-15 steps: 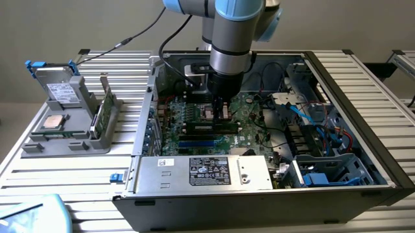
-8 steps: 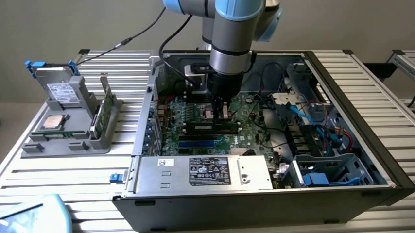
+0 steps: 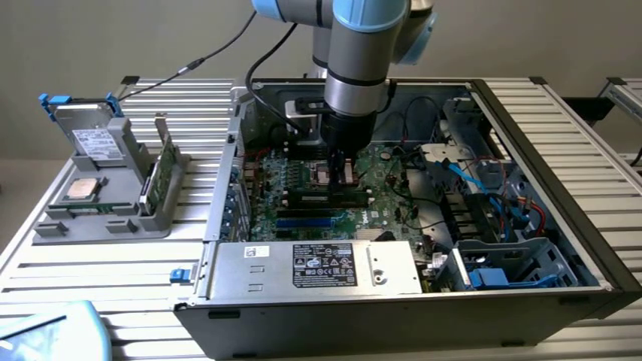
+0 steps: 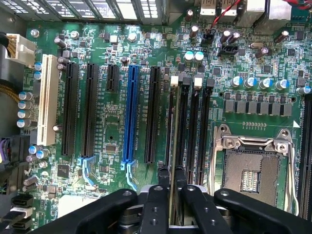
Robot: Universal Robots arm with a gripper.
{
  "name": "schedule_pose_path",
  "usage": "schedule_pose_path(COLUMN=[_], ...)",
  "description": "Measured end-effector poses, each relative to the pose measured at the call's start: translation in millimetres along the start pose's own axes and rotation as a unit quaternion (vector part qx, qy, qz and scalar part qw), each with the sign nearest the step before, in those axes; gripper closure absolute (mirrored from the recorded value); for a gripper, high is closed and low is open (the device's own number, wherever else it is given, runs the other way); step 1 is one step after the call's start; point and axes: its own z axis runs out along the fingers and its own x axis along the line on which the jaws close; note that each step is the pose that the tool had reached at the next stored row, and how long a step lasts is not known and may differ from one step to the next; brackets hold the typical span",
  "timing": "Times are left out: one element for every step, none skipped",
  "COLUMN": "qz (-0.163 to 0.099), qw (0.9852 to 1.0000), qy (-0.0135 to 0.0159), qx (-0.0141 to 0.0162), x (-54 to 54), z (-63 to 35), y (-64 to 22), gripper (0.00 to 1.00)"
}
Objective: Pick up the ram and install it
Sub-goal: 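Insert the ram into the slot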
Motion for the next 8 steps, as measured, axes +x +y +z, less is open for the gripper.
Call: schedule_pose_path(qz=[0.000, 0.000, 0.000, 0.000, 0.000, 0.000, 0.000, 0.000], qw=[1.0000, 1.0000, 1.0000, 1.0000, 1.0000, 1.0000, 1.0000, 1.0000], qy=[0.0001, 0.0000, 0.0001, 0.0000, 0.0001, 0.0000, 0.0001, 0.0001], qx=[0.0000, 0.0001, 0.0000, 0.0001, 0.0000, 0.0001, 0.0001, 0.0000], x=[0.0, 0.0, 0.0, -0.1, -0.1, -0.2, -0.3, -0.4], z=[0.0, 0.0, 0.0, 0.0, 0.0, 0.0, 0.0, -0.1], y=[0.0, -0.1, -0.1, -0.1, -0.1, -0.2, -0.1, -0.1], gripper=[0.78, 0.72, 0.72, 0.66, 0.66, 0.66, 0.66, 0.66])
